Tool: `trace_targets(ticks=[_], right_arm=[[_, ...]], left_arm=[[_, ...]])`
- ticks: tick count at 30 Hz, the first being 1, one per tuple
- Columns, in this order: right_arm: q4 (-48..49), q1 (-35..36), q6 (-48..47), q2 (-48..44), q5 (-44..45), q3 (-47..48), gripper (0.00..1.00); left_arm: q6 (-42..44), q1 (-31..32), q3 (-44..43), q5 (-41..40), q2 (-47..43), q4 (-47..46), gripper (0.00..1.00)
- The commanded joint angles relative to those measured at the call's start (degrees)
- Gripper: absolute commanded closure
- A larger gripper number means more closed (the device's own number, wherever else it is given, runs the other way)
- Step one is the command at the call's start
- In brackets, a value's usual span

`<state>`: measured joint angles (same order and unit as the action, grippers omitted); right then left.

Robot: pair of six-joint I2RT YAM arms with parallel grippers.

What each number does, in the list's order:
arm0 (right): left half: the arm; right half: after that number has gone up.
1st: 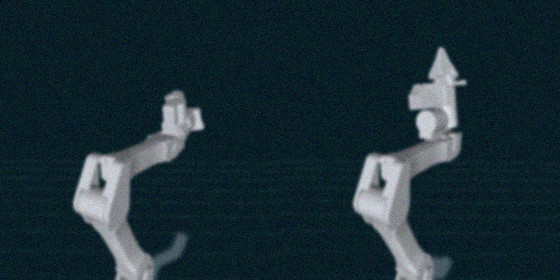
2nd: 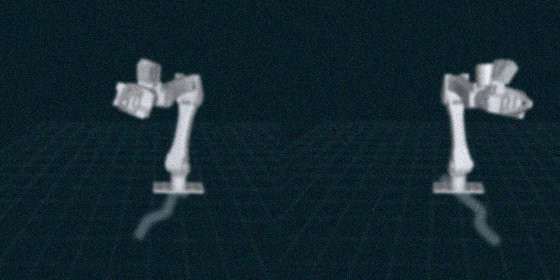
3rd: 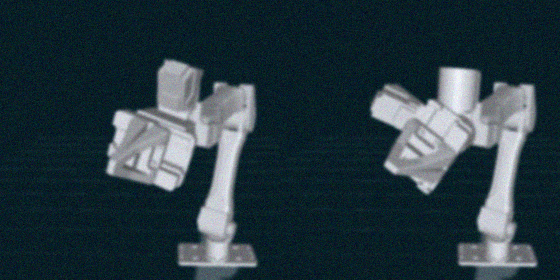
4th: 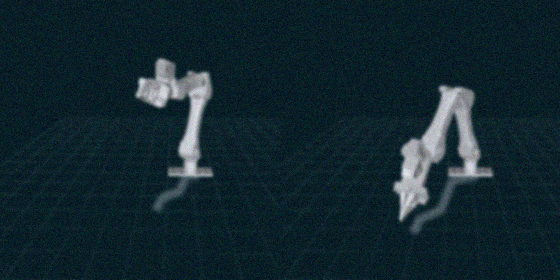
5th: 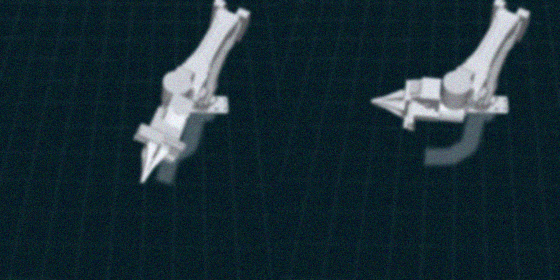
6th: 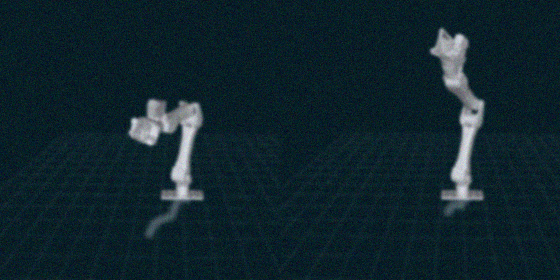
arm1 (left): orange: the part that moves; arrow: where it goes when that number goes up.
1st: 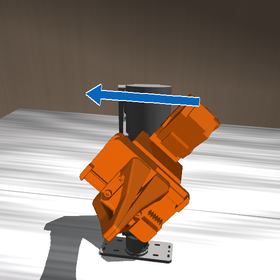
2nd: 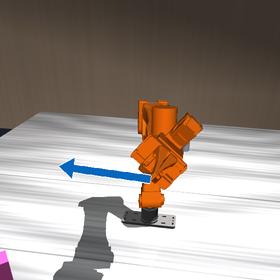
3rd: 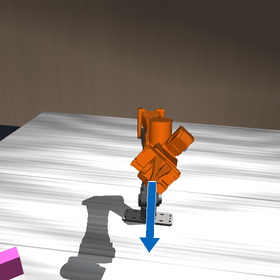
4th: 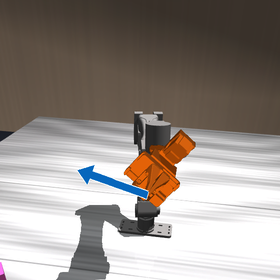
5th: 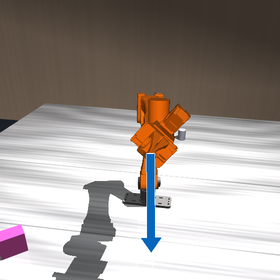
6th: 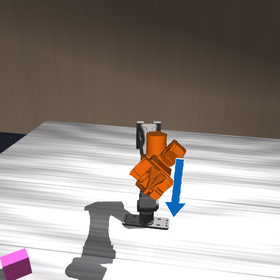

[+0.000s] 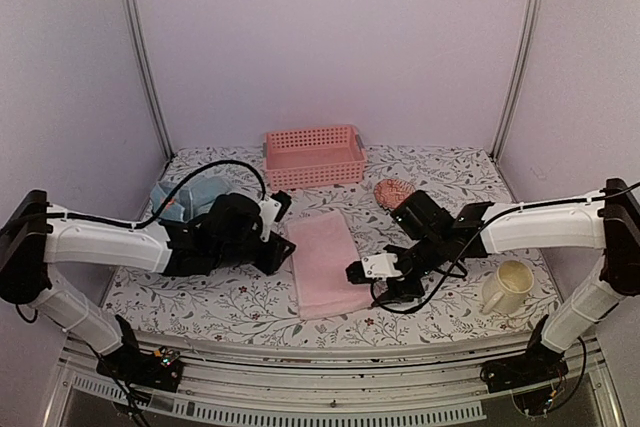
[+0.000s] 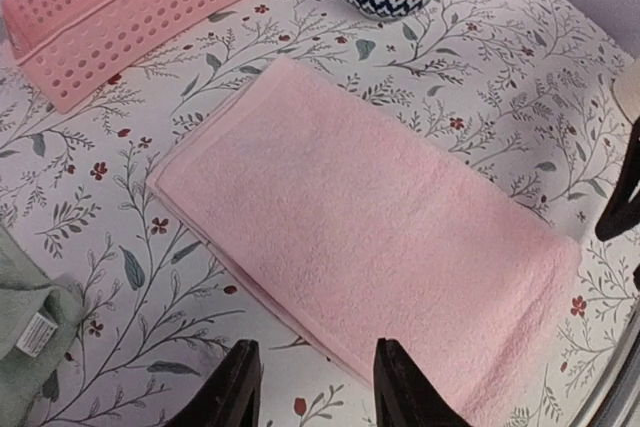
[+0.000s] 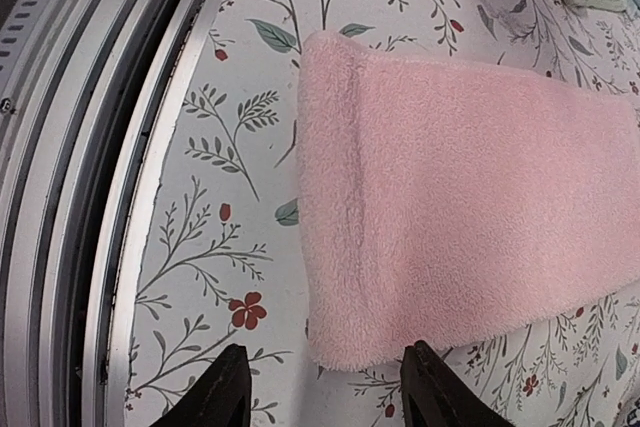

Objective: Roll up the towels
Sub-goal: Pick up the towel from the center of the board.

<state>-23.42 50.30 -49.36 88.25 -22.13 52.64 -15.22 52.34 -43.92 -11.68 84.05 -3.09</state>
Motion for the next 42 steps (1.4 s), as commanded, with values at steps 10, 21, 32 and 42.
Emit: trace_targets(ticks=[10,21,32,42], right_arm=[[5.73,2.46,1.76,10.17,1.18,1.73,0.53],[5.5,2.44,2.43,15.74,1.92,2.92,0.68],[-11.68,-0.11,0.38,21.09,-13.74,11.22,0.96],[-19.44,-4.07,-0.86,24.98,-22.16,16.24,0.96]], left_arm=[[3.84,12.13,21.13,4.62,-19.01,-13.01,0.5],[12.88,16.8,23.82,4.08,-9.46,-25.56,0.55],[19.66,18.06,16.93,12.72,3.08,-28.12,0.63],[20.72,18.06,15.88,14.93,10.49,-34.46,0.64]])
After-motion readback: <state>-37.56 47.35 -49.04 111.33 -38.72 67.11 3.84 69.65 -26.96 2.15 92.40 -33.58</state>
